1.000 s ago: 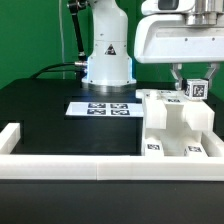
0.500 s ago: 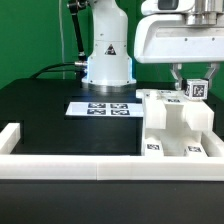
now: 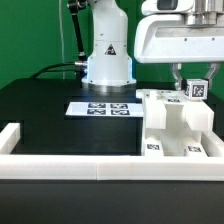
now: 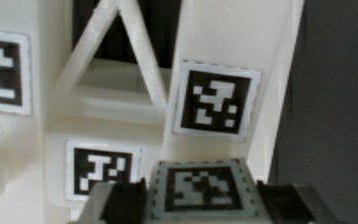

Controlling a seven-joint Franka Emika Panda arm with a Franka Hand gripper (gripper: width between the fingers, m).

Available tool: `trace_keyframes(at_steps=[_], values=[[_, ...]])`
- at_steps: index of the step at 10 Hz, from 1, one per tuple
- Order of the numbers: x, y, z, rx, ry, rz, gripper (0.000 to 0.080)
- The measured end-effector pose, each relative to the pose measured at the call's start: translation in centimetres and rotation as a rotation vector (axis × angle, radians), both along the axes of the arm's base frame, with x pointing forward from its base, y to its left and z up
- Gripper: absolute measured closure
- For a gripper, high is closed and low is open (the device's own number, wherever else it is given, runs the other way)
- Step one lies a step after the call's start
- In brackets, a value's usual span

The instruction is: Assemble chair

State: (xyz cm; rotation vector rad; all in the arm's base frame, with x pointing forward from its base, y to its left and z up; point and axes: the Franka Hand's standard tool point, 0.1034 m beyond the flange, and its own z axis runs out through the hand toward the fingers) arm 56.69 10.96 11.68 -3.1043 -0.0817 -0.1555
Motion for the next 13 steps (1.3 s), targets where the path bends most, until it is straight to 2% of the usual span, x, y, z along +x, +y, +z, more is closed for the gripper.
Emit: trace_keyframes(at_steps=[6,13], values=[[-0.04,0.14,-0.01,0.040,0.014,-0.368,0.0509],[0.07,0.13,0.00,0.144,0.056,-0.992,0.0509]])
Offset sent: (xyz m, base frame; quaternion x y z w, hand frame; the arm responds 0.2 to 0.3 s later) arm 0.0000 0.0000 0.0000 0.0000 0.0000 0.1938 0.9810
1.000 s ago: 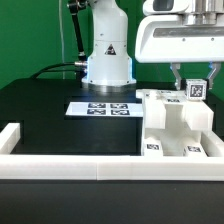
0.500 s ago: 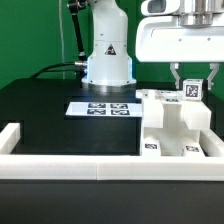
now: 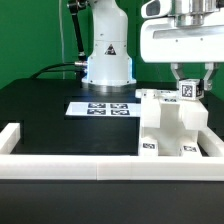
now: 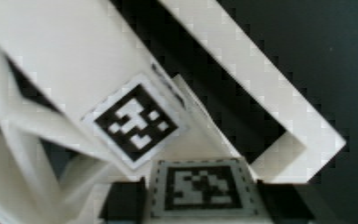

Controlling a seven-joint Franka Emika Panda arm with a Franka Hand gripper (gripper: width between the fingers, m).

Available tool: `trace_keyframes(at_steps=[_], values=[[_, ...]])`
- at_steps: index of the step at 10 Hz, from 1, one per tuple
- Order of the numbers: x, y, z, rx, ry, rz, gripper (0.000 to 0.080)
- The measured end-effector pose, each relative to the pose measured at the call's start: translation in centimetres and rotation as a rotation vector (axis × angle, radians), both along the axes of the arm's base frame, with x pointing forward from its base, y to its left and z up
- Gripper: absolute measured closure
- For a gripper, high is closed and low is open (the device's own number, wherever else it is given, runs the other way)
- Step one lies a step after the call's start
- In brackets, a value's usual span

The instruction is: Assemble chair

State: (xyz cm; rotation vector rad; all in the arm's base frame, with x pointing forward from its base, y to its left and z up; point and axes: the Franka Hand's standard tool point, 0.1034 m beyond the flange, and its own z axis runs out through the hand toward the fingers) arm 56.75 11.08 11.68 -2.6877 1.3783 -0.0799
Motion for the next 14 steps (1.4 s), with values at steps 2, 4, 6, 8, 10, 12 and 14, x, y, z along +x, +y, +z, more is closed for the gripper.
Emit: trace_keyframes(at_steps=[2,4,6,8,10,12,14], values=[[0.04,0.05,0.01,0.030,0.010,-0.143,0.0509],[0.04,0.22,0.03,0.047,0.025,-0.288,0.0509],[0.02,0.40,0.04,0.051,0.028,-0.324,0.0482],[0.17,0.36,-0.09,0.039,0.012,-0.245,0.0307],[0.29,0.54,-0.07,0.010,-0.001,-0.108,0.0184],[0.26,0.57,-0.09,-0.006,-0.013,0.040,0.0152],[0.26,0.55,-0.10,-0.017,-0.022,0.142,0.0151]])
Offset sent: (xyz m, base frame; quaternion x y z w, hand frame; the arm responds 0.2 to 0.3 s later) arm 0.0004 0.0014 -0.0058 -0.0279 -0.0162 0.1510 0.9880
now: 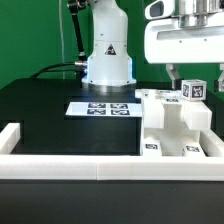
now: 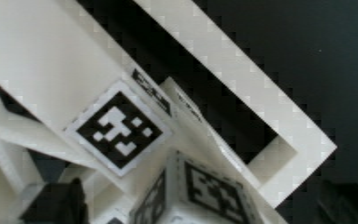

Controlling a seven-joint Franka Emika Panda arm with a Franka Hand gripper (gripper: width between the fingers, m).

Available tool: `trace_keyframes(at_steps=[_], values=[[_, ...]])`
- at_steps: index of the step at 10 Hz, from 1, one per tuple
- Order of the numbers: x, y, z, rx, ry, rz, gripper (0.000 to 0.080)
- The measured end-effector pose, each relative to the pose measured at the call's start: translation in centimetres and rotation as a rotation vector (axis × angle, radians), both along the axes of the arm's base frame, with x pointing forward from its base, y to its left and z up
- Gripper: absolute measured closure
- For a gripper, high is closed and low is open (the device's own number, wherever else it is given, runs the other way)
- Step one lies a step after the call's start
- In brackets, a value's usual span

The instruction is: Assemble chair

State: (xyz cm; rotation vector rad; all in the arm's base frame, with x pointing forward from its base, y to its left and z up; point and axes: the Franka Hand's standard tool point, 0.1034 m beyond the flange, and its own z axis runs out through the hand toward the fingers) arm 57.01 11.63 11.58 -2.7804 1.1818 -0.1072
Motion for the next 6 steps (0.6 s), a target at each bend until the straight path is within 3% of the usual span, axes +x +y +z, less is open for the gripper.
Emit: trace_keyframes(at_steps=[6], values=[[0.17,-0.38,0.00,-0.086,-0.050,0.534,0.0151]])
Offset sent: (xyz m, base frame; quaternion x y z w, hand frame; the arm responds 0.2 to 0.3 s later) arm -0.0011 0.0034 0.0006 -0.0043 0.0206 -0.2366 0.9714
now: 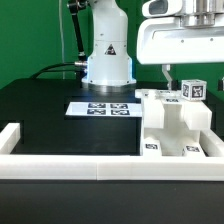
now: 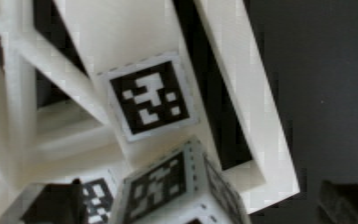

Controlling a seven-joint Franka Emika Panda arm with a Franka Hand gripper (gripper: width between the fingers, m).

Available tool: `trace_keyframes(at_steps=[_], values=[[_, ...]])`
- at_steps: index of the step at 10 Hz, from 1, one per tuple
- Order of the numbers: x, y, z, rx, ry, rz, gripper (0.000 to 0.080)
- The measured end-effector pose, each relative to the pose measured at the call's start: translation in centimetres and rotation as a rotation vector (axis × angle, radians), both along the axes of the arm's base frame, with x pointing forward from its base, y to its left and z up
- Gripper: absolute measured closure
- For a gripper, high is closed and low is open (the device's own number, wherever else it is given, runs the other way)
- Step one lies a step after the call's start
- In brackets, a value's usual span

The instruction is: Assemble chair

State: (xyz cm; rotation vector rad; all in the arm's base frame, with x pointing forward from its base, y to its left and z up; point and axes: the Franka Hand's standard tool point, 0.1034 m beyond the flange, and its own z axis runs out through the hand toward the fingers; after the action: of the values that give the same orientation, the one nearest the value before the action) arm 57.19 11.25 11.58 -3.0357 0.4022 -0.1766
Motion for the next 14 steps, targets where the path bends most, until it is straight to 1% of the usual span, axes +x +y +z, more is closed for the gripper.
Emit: trace_keyframes(at_steps=[1,4,5,6,8,10,14], values=[[0.07,-0.31,0.01,-0.020,-0.007,0.108,0.0151],[0.16,-0.62,0.04,-0.062,-0.017,0.330,0.0151],[0.17,-0.67,0.04,-0.064,-0.018,0.345,0.0177],[0.17,-0.67,0.04,-0.063,-0.018,0.338,0.0177],[0.17,-0.68,0.04,-0.063,-0.018,0.338,0.0516],[0.17,-0.68,0.03,-0.058,-0.016,0.302,0.0512],[0.10,-0.69,-0.02,-0.017,-0.001,0.011,0.0512]])
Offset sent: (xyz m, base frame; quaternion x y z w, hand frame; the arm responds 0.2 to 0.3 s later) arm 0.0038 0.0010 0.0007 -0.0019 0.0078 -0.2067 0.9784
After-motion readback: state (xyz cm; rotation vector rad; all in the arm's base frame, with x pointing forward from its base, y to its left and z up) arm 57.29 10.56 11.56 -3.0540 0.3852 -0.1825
